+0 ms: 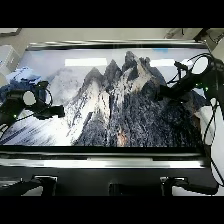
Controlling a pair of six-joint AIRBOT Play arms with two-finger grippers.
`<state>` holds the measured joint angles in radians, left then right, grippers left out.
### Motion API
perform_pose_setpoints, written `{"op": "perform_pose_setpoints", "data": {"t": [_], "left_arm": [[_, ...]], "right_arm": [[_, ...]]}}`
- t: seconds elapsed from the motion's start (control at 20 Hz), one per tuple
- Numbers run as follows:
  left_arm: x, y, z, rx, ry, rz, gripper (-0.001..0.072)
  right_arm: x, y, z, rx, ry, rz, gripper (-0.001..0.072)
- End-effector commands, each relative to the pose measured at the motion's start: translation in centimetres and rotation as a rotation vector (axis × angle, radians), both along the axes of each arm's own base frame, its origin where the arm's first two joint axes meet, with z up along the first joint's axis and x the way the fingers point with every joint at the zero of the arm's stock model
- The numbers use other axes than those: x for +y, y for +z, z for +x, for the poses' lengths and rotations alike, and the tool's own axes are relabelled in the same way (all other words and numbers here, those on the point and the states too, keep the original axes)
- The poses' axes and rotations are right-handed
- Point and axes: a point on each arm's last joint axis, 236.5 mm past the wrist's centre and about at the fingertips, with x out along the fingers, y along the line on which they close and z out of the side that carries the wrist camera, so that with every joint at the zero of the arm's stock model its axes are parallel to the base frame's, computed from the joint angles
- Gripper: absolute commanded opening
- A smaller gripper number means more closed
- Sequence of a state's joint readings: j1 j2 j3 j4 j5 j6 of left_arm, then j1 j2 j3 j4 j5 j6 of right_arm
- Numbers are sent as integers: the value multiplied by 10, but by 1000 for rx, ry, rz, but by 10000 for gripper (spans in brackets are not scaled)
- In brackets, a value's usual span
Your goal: Fold the clothes and pants, and hang the long-sleeved shirts on hangers.
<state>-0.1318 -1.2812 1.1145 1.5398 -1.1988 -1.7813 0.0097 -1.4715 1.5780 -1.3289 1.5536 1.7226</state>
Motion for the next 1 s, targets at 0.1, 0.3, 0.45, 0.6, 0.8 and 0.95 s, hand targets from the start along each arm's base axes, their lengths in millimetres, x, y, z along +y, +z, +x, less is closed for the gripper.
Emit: {"op": "perform_pose_setpoints", "data": {"t": [0.1,0.3,0.45,0.6,0.8,0.95], "left_arm": [[0,0,0,0,0,0,715],[0,0,0,0,0,0,716],[0,0,0,0,0,0,715],[0,0,0,0,-1,0,716],[0,0,0,0,0,0,715],[-6,2,7,-29,34,-34,716]], "right_arm": [[0,0,0,2,0,1,688],[0,0,0,2,0,1,688],[0,0,0,2,0,1,688],[0,0,0,2,0,1,688],[0,0,0,1,-1,1,688],[0,1,9,-36,-10,-1,688]]}}
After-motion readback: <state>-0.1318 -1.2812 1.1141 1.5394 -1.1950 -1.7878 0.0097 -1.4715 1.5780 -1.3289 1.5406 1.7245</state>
